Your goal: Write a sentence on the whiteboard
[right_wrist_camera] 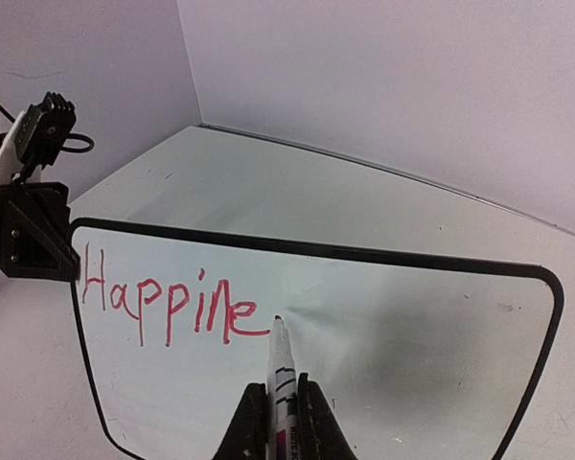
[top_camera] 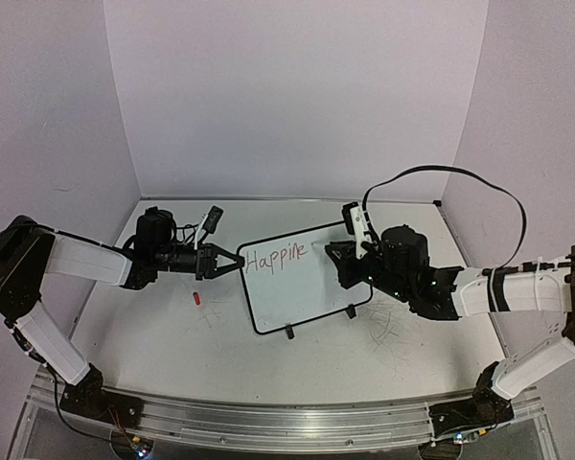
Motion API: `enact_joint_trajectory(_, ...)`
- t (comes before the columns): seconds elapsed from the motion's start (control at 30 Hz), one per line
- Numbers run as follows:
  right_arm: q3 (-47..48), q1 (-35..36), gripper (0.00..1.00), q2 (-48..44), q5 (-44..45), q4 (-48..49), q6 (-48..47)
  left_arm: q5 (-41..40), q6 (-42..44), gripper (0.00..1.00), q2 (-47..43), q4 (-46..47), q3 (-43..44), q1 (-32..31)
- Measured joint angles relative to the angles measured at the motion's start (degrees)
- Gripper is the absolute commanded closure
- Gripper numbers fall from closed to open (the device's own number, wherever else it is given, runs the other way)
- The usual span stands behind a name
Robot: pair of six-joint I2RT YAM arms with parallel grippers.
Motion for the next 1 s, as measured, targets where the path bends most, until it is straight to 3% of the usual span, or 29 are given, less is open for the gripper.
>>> enact_joint_trajectory(1.0, 1.0, 0.0, 1.00, 2.4, 2.3, 1.5, 0.2, 0.0, 0.2, 1.00, 0.0, 0.0, 0.0, 0.0)
